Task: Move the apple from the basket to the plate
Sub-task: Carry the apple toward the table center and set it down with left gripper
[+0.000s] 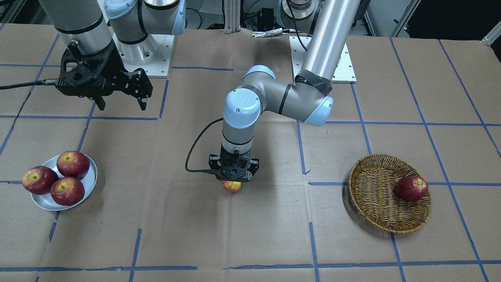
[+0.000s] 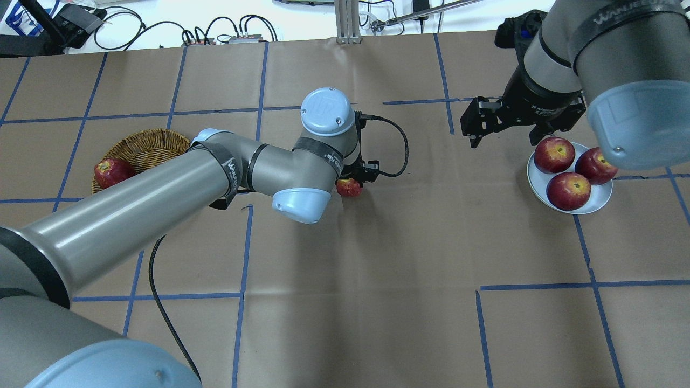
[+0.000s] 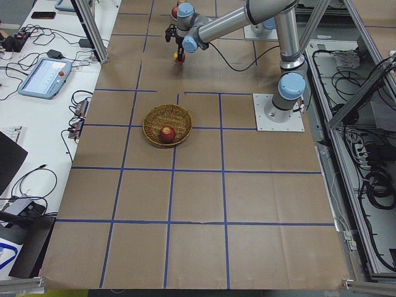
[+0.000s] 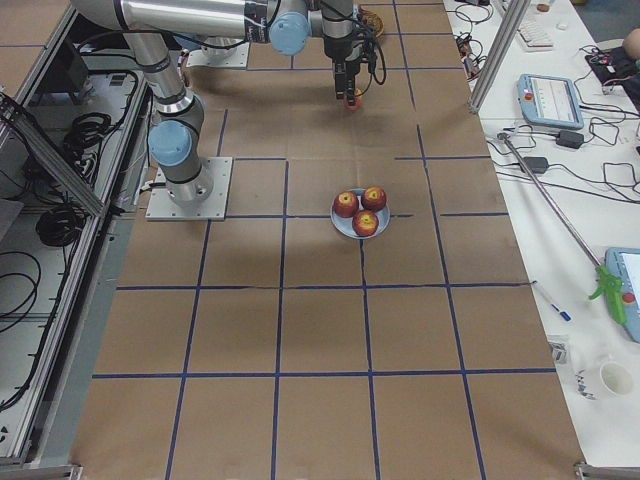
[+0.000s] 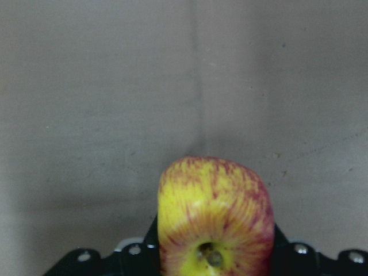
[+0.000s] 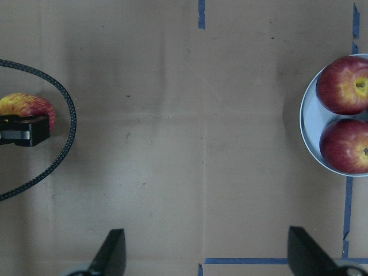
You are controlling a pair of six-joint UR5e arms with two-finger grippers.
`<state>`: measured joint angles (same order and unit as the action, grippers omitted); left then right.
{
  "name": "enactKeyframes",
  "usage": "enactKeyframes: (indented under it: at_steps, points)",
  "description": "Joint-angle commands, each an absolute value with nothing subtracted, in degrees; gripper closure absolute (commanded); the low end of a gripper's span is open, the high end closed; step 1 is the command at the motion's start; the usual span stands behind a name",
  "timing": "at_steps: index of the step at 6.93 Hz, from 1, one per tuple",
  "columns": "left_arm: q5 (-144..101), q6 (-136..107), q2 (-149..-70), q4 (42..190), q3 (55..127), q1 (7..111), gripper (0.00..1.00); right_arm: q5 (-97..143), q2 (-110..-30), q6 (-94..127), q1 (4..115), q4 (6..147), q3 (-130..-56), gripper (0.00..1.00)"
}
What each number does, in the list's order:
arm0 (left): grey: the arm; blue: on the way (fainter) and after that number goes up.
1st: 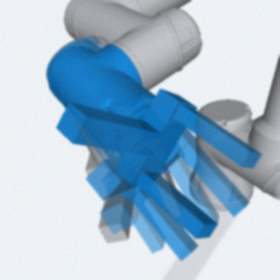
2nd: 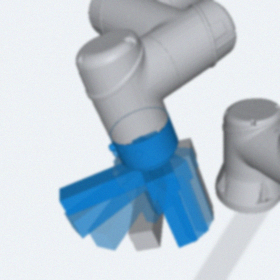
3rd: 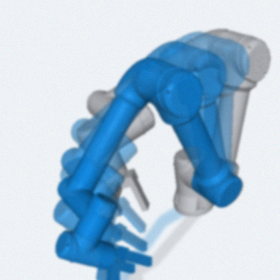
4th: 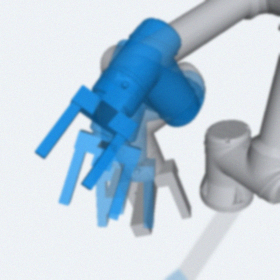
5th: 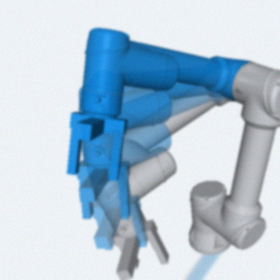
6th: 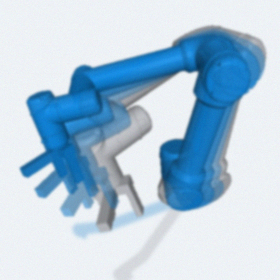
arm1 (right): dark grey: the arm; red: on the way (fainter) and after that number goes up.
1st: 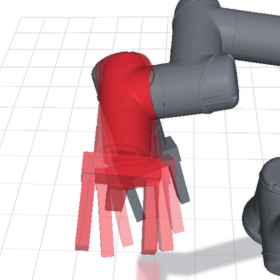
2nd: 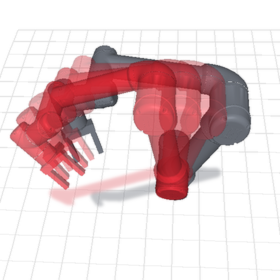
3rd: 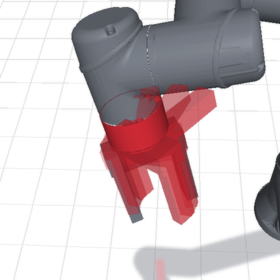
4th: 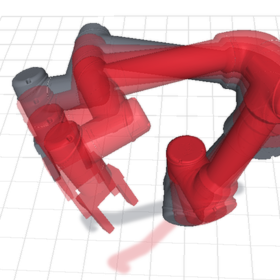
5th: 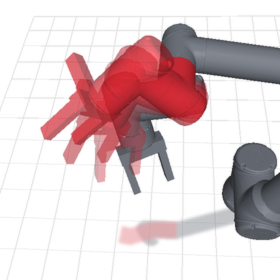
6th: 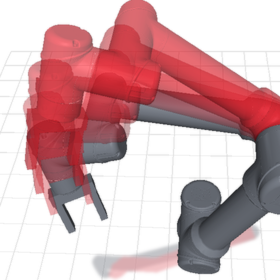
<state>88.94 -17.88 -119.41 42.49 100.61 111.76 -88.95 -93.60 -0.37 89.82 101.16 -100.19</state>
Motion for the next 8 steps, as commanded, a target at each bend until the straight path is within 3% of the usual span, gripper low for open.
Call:
enactKeyframes:
  at_steps: [1,2,3,5,8]
  points:
    - [88.95,-18.02,-119.71,42.36,100.29,111.8,0.32,-88.95,-93.6,-0.44,89.82,101.16,-100.2,0.0]
    - [88.95,-17.76,-118.49,42.54,100.2,111.62,0.1,-89.03,-93.6,-0.44,89.82,101.16,-100.28,0.0]
    - [88.86,-17.75,-116.56,42.97,99.06,111.1,0.01,-88.95,-93.6,-0.44,89.82,101.16,-100.28,0.0]
    - [89.12,-16.7,-109.37,50.48,95.55,106.56,0.01,-88.95,-93.6,-0.44,89.82,101.16,-100.28,0.0]
    - [89.91,-15.73,-95.94,63.75,95.71,91.47,0.01,-88.86,-93.6,-0.09,90.0,101.77,-100.46,0.0]
